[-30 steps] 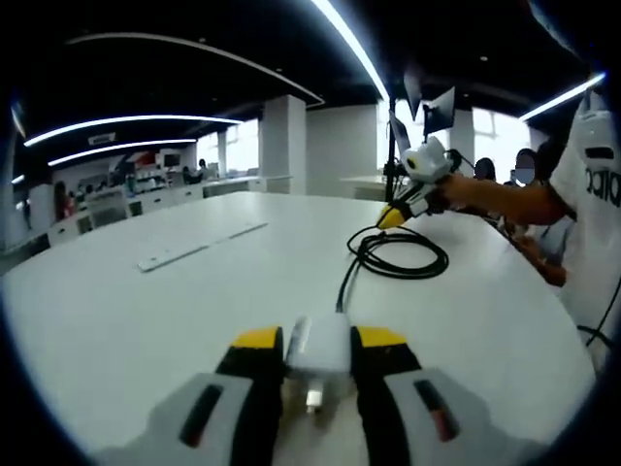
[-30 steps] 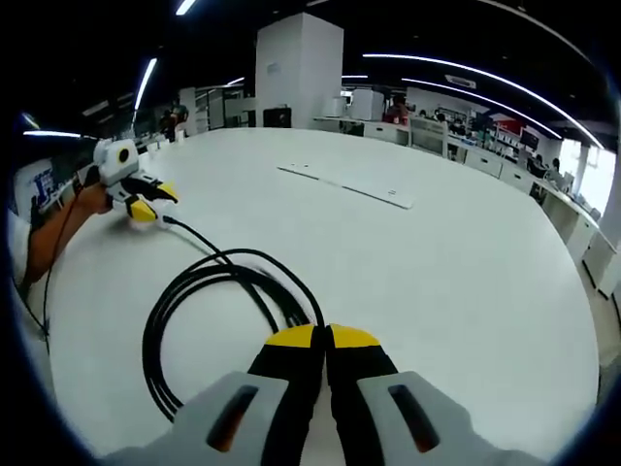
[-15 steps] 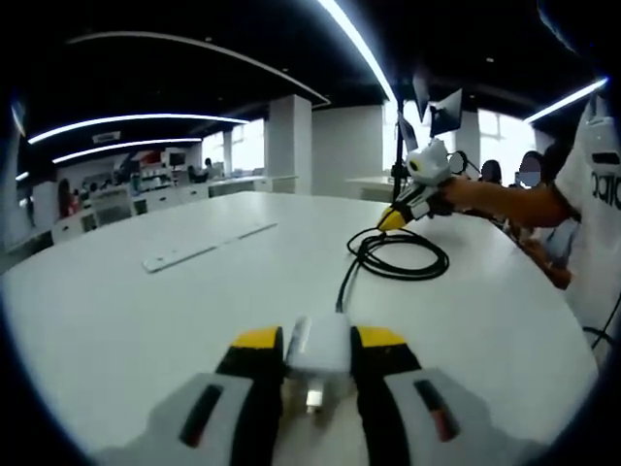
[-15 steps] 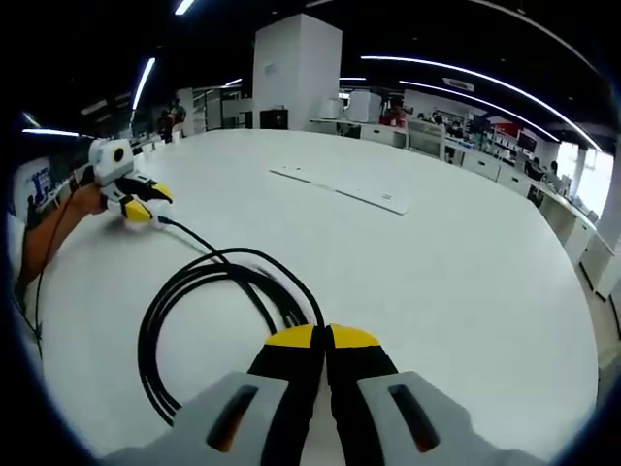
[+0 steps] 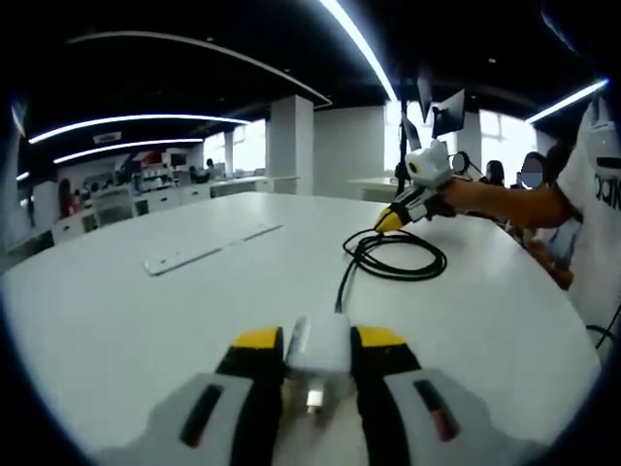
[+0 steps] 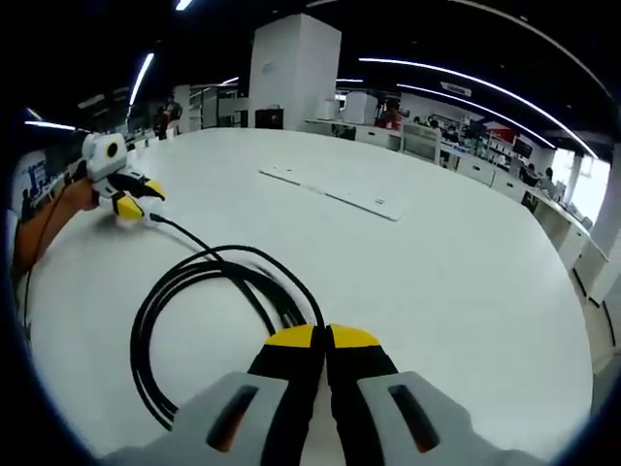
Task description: Plug the desk Type‑C cable into the charger adapter.
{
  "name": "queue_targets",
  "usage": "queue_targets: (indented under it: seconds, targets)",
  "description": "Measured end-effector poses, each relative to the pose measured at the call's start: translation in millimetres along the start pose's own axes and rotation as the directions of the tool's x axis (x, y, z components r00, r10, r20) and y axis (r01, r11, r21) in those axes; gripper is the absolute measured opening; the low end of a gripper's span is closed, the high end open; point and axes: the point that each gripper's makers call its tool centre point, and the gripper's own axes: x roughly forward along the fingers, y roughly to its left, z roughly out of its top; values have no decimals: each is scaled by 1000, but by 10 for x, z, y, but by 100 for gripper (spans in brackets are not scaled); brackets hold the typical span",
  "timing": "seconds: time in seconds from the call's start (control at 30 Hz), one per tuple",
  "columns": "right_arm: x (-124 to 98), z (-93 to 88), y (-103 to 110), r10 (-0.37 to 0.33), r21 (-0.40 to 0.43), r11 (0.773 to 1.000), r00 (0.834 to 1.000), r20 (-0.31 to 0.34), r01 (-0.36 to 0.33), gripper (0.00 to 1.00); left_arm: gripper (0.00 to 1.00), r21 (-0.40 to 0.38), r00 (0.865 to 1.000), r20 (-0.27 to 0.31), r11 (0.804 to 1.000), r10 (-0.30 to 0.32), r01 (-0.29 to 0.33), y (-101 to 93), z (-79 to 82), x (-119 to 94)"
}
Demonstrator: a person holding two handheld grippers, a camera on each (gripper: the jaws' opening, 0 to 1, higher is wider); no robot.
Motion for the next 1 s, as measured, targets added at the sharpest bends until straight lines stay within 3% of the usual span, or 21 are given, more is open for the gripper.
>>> queue_targets:
  seconds: [1.0]
  targets:
    - [297,126,-262,-39,-19,999,999,8,40,2,26,-4,1000,8,1000,24,-24,206,47,144]
